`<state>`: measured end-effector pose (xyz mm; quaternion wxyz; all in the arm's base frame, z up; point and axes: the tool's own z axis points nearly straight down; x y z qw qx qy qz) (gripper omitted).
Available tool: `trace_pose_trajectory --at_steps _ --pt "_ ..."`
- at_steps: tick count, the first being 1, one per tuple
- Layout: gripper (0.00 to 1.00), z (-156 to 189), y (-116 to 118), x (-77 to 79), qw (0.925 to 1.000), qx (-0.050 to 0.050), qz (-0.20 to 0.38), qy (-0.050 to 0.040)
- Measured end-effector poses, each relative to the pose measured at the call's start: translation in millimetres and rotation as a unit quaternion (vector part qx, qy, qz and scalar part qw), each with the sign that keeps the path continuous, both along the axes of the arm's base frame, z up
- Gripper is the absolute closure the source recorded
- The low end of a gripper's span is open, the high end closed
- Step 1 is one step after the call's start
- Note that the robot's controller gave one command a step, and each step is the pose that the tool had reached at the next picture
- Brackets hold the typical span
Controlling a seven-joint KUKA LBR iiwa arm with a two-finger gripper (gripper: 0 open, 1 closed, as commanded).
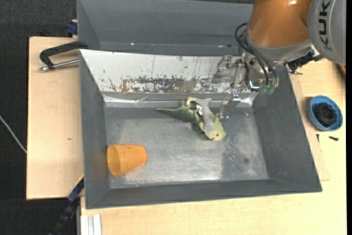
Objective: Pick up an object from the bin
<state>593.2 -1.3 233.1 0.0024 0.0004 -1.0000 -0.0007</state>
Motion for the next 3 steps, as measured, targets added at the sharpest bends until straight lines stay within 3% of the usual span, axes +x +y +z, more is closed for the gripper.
trace_pose_trajectory --at_steps 1,2,3 --pt "0.00 -151 7 -10.9 0.9984 0.000 0.057 -0.0029" --pt "1.00 -146 7 -9.2 0.9984 0.000 0.057 -0.0054" --pt "1.00 74 -12 -25.6 0.9978 -0.001 0.066 -0.0100"
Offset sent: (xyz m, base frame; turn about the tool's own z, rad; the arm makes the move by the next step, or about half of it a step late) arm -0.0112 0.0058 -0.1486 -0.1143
